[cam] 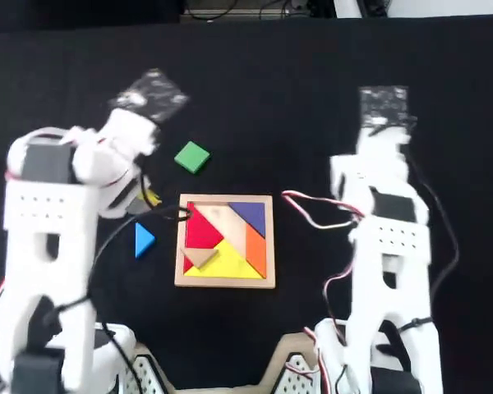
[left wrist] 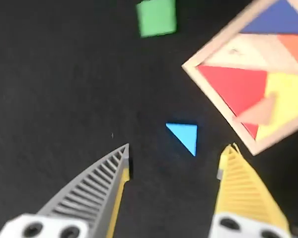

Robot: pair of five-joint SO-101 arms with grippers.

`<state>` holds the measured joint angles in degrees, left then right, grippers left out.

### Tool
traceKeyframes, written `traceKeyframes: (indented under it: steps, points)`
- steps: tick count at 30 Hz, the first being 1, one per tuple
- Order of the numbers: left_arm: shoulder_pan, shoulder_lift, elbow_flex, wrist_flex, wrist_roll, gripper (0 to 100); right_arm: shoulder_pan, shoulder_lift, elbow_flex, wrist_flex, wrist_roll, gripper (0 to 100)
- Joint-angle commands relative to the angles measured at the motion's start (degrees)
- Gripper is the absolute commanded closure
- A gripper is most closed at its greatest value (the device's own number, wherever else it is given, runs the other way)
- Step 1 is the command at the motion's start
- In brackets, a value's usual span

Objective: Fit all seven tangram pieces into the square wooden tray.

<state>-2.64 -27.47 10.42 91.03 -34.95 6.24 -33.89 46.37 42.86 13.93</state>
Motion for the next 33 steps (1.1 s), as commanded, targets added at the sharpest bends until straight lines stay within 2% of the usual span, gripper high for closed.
traceKeyframes:
  steps: [1,5,7,12,14,18,20,23,28,33]
  points:
    - [-5.67,-8.26,13.67,-7.56,8.18,72,-8.35,-1.89,-8.04,10.46,5.98,98.8]
    - [-13.58,-13.80,27.47,-15.56,13.71,72,-16.88,-1.98,-14.20,22.51,12.22,98.8]
    - [-18.07,-14.86,32.22,-17.67,18.90,72,-21.19,-2.07,-16.57,27.25,15.47,98.8]
    - [-30.20,-14.95,40.75,-23.56,26.02,72,-33.14,-1.89,-17.36,33.23,21.10,98.8]
    - [-32.92,-14.95,44.44,-26.55,27.78,72,-36.40,-1.89,-16.84,33.49,21.54,98.8]
    - [-34.07,-14.95,51.38,-30.42,32.35,72,-39.38,-1.71,-16.57,34.99,21.63,97.1]
    - [-34.42,-14.95,53.49,-31.91,34.37,72,-40.88,0.04,-16.48,36.57,22.77,90.4]
    - [-39.43,-15.56,53.41,-32.44,35.60,72,-43.87,5.67,-17.01,36.13,22.33,83.0]
    - [-45.85,-15.03,54.37,-36.31,39.38,72,-50.37,16.66,-16.92,31.21,25.67,82.9]
    - [-46.29,-14.95,57.19,-40.70,39.65,72,-52.31,24.75,-17.01,25.67,30.86,82.9]
